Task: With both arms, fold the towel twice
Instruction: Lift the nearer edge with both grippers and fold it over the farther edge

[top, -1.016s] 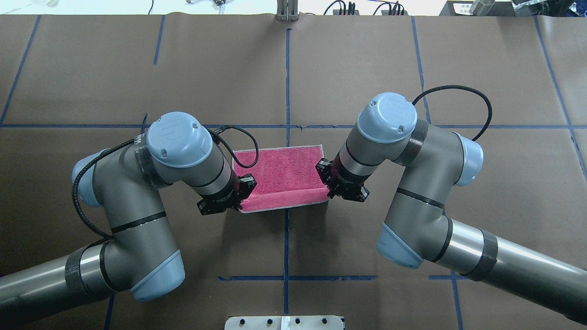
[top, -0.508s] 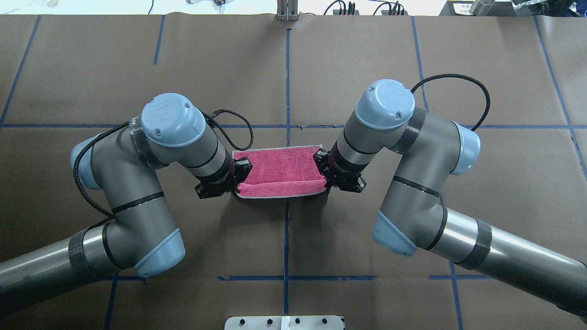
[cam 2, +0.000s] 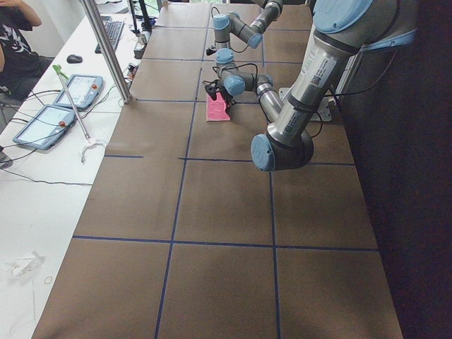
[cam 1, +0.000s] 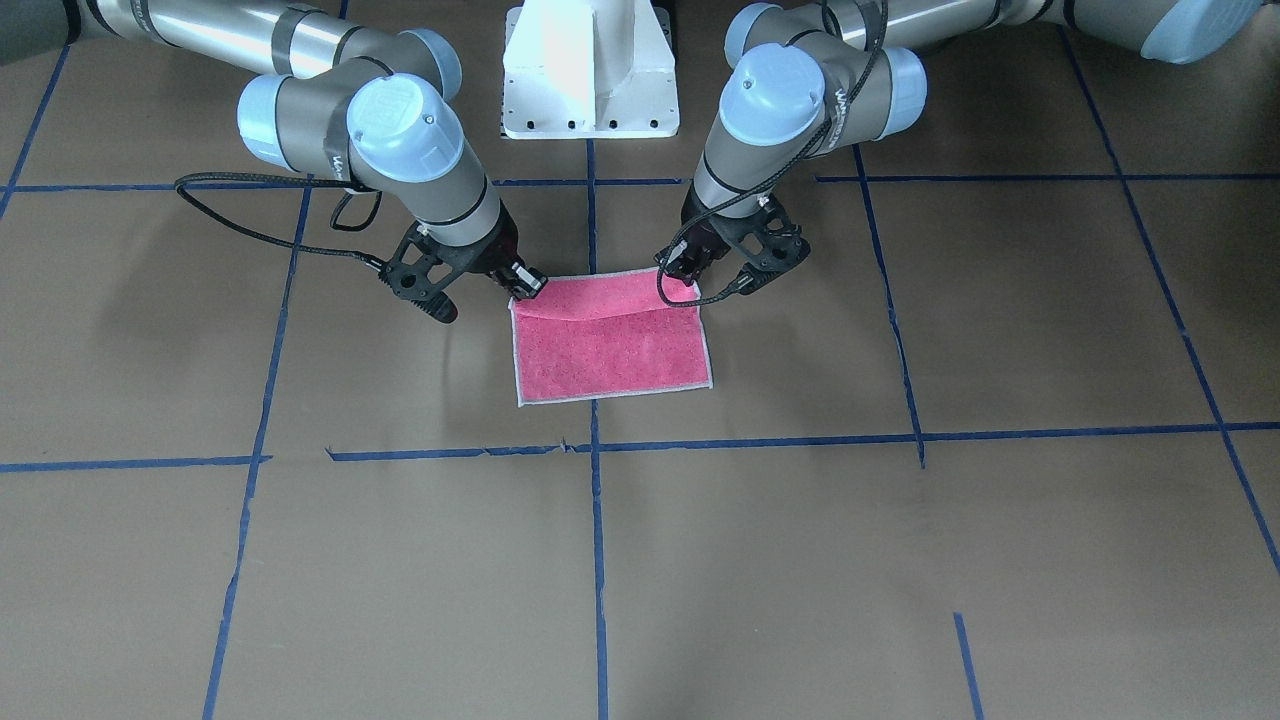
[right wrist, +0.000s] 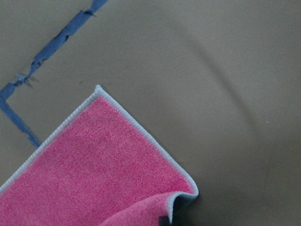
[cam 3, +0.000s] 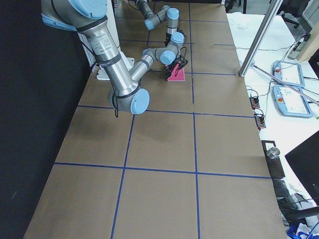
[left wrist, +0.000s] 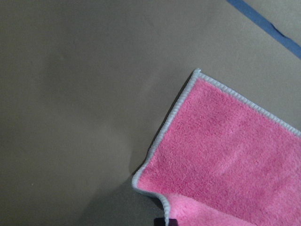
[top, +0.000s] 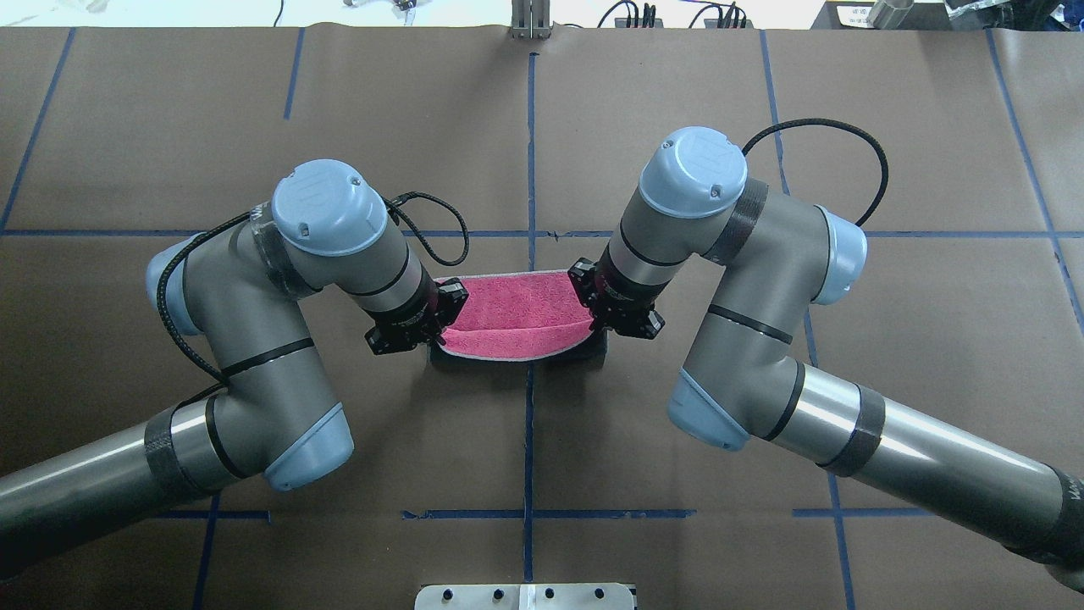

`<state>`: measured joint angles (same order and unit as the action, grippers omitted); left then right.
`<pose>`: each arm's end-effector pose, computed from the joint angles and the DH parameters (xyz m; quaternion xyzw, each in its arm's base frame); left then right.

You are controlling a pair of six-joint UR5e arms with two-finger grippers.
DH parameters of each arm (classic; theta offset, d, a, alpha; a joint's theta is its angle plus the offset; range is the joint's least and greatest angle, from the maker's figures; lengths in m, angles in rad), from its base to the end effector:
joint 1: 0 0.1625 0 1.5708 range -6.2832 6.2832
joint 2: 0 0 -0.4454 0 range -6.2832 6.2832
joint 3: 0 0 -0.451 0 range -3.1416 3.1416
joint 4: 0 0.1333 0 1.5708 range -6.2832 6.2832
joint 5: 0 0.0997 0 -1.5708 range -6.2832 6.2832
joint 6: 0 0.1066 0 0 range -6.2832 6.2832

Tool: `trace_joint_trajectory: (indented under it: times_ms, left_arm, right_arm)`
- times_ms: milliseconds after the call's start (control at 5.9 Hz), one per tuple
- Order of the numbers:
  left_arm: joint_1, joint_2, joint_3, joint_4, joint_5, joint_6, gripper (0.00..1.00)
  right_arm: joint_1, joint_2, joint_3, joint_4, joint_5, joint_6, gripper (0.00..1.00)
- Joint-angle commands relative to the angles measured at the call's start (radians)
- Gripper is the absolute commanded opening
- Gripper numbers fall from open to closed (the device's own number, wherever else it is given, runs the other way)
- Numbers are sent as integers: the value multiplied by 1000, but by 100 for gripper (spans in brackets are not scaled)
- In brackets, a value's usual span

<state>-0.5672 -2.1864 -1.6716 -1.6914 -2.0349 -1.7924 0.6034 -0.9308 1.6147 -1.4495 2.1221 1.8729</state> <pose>0.5738 -0.4670 0.2198 -0.1390 0.4257 -0.2554 0.8569 -0.5737 -0.4894 0.2258 -0.1910 -0.4103 0.2914 0.8428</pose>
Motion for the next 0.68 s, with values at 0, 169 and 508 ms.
trace_joint_trajectory:
  times_ms: [0, 169, 508]
  left_arm:
    - [-13, -6, 85, -92, -2, -8, 0]
    - [-28, -7, 93, -100, -14, -10, 0]
    - [-39, -21, 108, -102, -25, -39, 0]
  right_arm:
    - [22, 30, -76, 41, 16, -1, 0]
    - [33, 32, -125, 105, 27, 0, 0]
    - [41, 38, -154, 139, 29, 0, 0]
